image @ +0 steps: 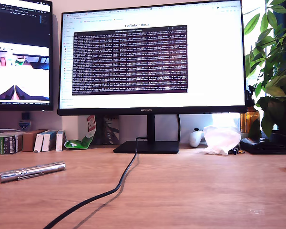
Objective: Pick the metallic laser pointer with your right arm, pass it to your left arm, then place it down to the left side of the table
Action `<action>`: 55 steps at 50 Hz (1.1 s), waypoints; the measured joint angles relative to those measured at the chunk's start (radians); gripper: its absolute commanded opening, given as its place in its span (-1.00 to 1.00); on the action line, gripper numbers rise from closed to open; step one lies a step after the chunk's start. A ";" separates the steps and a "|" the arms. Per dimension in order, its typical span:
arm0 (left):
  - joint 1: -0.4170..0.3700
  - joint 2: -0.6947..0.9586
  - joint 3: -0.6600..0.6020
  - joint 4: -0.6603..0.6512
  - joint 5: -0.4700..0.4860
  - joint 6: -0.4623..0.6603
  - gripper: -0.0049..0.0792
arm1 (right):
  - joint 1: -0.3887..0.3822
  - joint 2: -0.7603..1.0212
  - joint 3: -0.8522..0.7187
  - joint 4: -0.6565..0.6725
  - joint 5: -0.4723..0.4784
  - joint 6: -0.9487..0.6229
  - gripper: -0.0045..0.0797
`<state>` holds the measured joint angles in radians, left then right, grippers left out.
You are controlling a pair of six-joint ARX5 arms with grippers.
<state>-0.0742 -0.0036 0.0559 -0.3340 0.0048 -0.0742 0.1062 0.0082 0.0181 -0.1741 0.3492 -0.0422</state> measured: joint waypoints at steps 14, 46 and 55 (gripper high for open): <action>0.098 0.000 -0.003 0.069 0.113 0.018 -0.94 | 0.000 0.000 0.000 0.000 0.000 0.000 -0.89; 0.110 0.000 -0.027 0.095 0.188 0.021 -0.94 | 0.000 0.000 0.000 0.000 0.000 0.000 -0.89; 0.110 0.000 -0.027 0.095 0.188 0.021 -0.94 | 0.000 0.000 0.000 0.000 0.000 0.000 -0.90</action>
<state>0.0357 -0.0040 0.0284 -0.2386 0.1932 -0.0528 0.1066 0.0082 0.0181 -0.1741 0.3492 -0.0418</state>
